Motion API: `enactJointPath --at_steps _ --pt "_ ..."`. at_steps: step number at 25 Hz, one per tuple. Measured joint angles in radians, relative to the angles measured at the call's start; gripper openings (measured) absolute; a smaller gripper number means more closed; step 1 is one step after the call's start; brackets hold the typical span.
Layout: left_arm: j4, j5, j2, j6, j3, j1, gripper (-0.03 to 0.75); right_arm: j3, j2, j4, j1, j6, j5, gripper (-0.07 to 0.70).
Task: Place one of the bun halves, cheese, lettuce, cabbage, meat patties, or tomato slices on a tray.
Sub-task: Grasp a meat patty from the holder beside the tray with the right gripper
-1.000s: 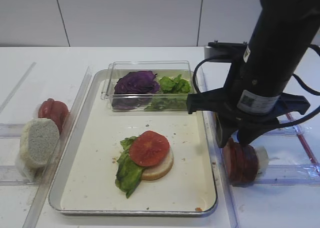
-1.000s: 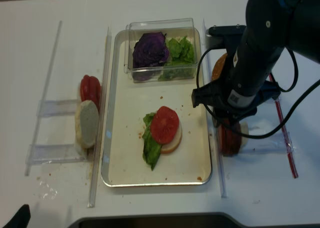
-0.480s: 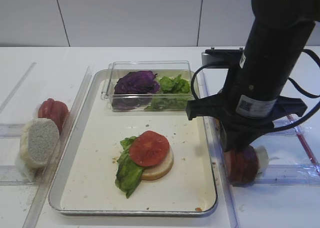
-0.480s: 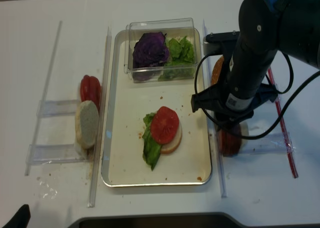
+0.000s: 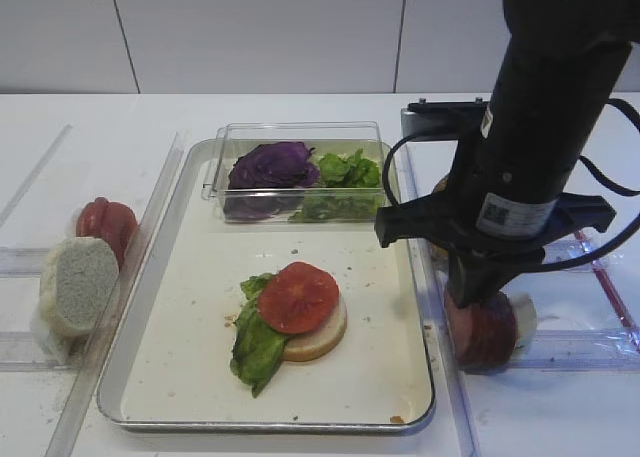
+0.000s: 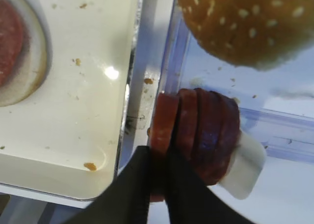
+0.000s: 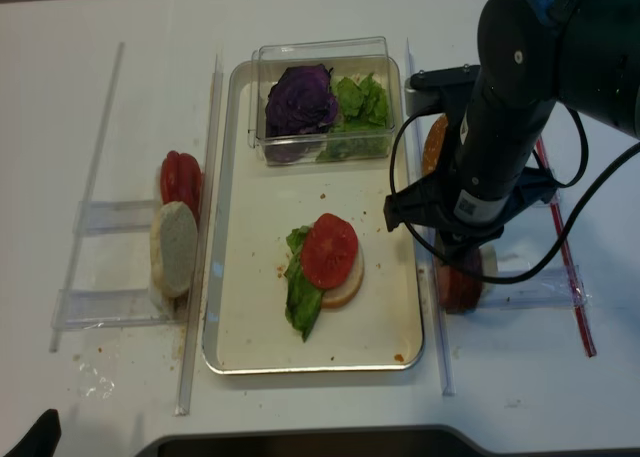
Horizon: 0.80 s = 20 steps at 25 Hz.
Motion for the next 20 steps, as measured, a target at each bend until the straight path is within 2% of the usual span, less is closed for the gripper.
enactJointPath --at_steps 8,13,20 --pt "0.000 0.000 0.000 -0.001 0.000 0.000 0.479 0.000 0.000 0.010 0.000 -0.072 0.002 0.083" --pt "0.000 0.000 0.000 -0.001 0.000 0.000 0.440 0.000 0.000 0.014 0.000 -0.085 0.003 0.081" --pt "0.006 0.000 0.000 -0.001 0.000 0.000 0.432 0.000 0.000 0.014 0.000 -0.099 0.016 0.080"
